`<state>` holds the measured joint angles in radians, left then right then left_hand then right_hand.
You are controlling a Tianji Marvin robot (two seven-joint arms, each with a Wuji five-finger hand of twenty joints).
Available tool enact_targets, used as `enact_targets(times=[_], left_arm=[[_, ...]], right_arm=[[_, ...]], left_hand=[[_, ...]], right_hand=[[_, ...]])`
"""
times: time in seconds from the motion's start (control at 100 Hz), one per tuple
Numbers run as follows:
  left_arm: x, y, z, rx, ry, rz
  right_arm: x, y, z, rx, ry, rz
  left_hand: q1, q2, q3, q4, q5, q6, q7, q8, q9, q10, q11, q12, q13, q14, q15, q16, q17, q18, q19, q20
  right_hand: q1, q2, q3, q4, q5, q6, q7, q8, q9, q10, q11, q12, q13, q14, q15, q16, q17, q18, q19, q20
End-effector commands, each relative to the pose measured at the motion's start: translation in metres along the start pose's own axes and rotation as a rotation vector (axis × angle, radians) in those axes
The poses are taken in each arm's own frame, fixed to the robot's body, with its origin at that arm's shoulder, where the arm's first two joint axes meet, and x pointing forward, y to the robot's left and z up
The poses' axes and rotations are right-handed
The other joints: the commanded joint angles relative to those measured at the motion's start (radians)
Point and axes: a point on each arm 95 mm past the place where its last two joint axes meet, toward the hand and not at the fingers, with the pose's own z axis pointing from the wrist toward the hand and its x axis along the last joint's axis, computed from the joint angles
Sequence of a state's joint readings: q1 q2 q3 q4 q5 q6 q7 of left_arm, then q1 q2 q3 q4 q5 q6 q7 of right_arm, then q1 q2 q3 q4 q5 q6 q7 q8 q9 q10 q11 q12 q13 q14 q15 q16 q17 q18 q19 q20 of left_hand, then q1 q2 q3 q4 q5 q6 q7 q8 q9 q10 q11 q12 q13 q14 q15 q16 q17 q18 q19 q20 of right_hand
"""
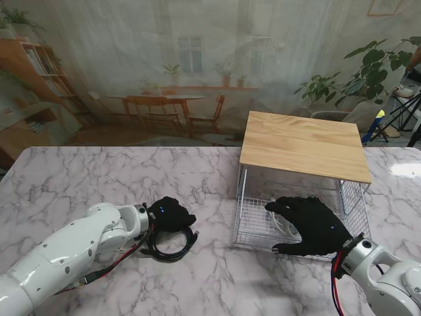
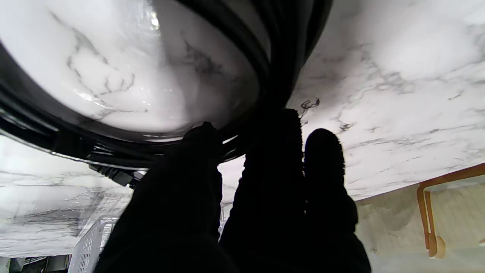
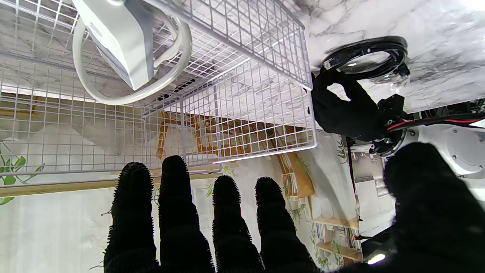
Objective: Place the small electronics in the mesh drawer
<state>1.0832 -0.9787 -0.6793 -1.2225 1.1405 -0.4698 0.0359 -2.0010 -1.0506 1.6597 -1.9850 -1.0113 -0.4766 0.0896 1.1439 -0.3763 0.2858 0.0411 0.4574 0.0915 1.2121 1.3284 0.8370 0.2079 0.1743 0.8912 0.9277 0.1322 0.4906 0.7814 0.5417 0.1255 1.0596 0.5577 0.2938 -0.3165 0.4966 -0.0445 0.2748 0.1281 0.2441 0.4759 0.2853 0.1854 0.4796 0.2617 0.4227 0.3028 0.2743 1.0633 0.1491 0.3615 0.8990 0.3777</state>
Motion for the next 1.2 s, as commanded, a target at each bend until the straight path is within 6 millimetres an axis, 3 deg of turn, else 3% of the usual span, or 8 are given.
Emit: enact_targets(times=[0.0, 0.33, 0.44, 0.62, 0.71, 0.9, 1.05, 1.19], left_arm=[[0.005, 0.026, -0.005, -0.066, 0.008, -0.007], [0.003, 0.021, -0.006, 0.005, 0.001, -0.002], [0.002, 0.022, -0.006, -0.002, 0.000, 0.003], [0.000, 0.021, -0.008, -0.008, -0.007, 0.021], [0.000, 0.021, -0.009, -0.004, -0.012, 0.034], [-0.002, 0.015, -0.014, 0.030, -0.033, 0.046], [-0.003, 0.013, -0.016, 0.042, -0.045, 0.052], [-0.003, 0.013, -0.016, 0.040, -0.042, 0.060]], right_arm=[[0.001, -0.003, -0.001, 0.006, -0.002, 0.007], [0.000, -0.002, -0.001, 0.003, -0.001, 0.012], [-0.001, -0.003, -0.001, 0.005, -0.003, 0.011], [-0.001, -0.002, -0.002, 0.003, -0.003, 0.010], [-0.001, -0.003, -0.002, 0.005, -0.003, 0.010], [-0.001, -0.003, -0.002, 0.007, -0.004, 0.011], [-0.001, -0.003, -0.002, 0.006, -0.002, 0.011], [-0.001, -0.003, -0.002, 0.007, -0.002, 0.012]], left_hand=[[0.060, -0.022, 0.073, 0.034, 0.027, -0.027, 0.053, 0.025, 0.110, -0.121, 0.087, 0.014, 0.028, 0.005, 0.051, 0.022, 0.021, -0.037, 0.040, -0.009], [0.030, -0.043, 0.162, 0.054, -0.021, -0.089, 0.006, 0.047, 0.081, -0.145, 0.097, 0.038, 0.013, -0.026, 0.164, 0.164, 0.011, -0.087, 0.056, 0.046], [0.034, -0.023, 0.114, 0.037, -0.076, -0.111, -0.051, -0.014, 0.061, -0.131, 0.074, 0.016, -0.003, -0.025, 0.126, 0.155, -0.001, -0.083, 0.029, 0.049], [0.025, 0.009, -0.044, 0.049, -0.181, -0.133, -0.132, -0.093, 0.013, -0.118, 0.081, 0.030, -0.048, -0.024, 0.095, 0.069, -0.033, -0.072, -0.004, 0.048], [-0.042, 0.030, -0.088, 0.035, -0.213, -0.141, -0.195, -0.134, -0.078, -0.119, 0.232, -0.070, -0.071, -0.017, 0.090, 0.038, -0.053, -0.069, -0.006, 0.048], [-0.156, 0.073, -0.123, 0.025, -0.226, -0.092, -0.377, -0.274, -0.181, -0.105, 0.340, -0.274, -0.113, -0.001, 0.069, 0.025, -0.090, -0.057, -0.016, 0.049], [-0.191, 0.086, -0.154, 0.025, -0.179, -0.007, -0.592, -0.527, -0.239, -0.091, 0.347, -0.273, -0.152, 0.009, 0.053, 0.018, -0.119, -0.049, -0.032, 0.050], [-0.197, 0.088, -0.168, 0.020, -0.164, 0.001, -0.642, -0.604, -0.262, -0.094, 0.350, -0.264, -0.168, 0.009, 0.051, 0.017, -0.131, -0.045, -0.038, 0.051]], right_hand=[[0.029, 0.036, -0.015, 0.003, -0.010, -0.023, 0.009, -0.014, -0.009, 0.008, -0.024, -0.010, -0.025, 0.000, -0.080, -0.008, -0.012, 0.023, -0.017, -0.004], [0.034, 0.041, -0.021, 0.003, -0.013, -0.028, 0.016, -0.011, -0.010, 0.008, -0.023, -0.010, -0.021, -0.002, -0.075, -0.003, -0.012, 0.024, -0.017, -0.003], [0.037, 0.042, -0.022, 0.004, -0.014, -0.027, 0.018, -0.011, -0.010, 0.007, -0.023, -0.010, -0.021, -0.003, -0.073, 0.001, -0.012, 0.024, -0.016, -0.002], [0.038, 0.045, -0.025, 0.004, -0.014, -0.030, 0.020, -0.012, -0.010, 0.008, -0.023, -0.010, -0.020, -0.005, -0.073, 0.004, -0.011, 0.023, -0.015, -0.001], [0.040, 0.045, -0.025, 0.005, -0.010, -0.031, 0.023, -0.011, -0.004, 0.009, -0.021, -0.009, -0.017, -0.005, -0.071, 0.007, -0.010, 0.024, -0.014, -0.001], [0.041, 0.047, -0.028, 0.005, -0.011, -0.034, 0.027, -0.010, -0.004, 0.009, -0.018, -0.007, -0.016, -0.009, -0.065, 0.020, -0.006, 0.022, -0.011, 0.001], [0.041, 0.049, -0.029, 0.005, -0.011, -0.034, 0.029, -0.011, -0.004, 0.011, -0.018, -0.008, -0.016, -0.009, -0.065, 0.027, -0.007, 0.022, -0.010, 0.001], [0.041, 0.049, -0.030, 0.006, -0.012, -0.034, 0.030, -0.011, -0.005, 0.008, -0.018, -0.008, -0.014, -0.011, -0.065, 0.032, -0.007, 0.022, -0.009, 0.002]])
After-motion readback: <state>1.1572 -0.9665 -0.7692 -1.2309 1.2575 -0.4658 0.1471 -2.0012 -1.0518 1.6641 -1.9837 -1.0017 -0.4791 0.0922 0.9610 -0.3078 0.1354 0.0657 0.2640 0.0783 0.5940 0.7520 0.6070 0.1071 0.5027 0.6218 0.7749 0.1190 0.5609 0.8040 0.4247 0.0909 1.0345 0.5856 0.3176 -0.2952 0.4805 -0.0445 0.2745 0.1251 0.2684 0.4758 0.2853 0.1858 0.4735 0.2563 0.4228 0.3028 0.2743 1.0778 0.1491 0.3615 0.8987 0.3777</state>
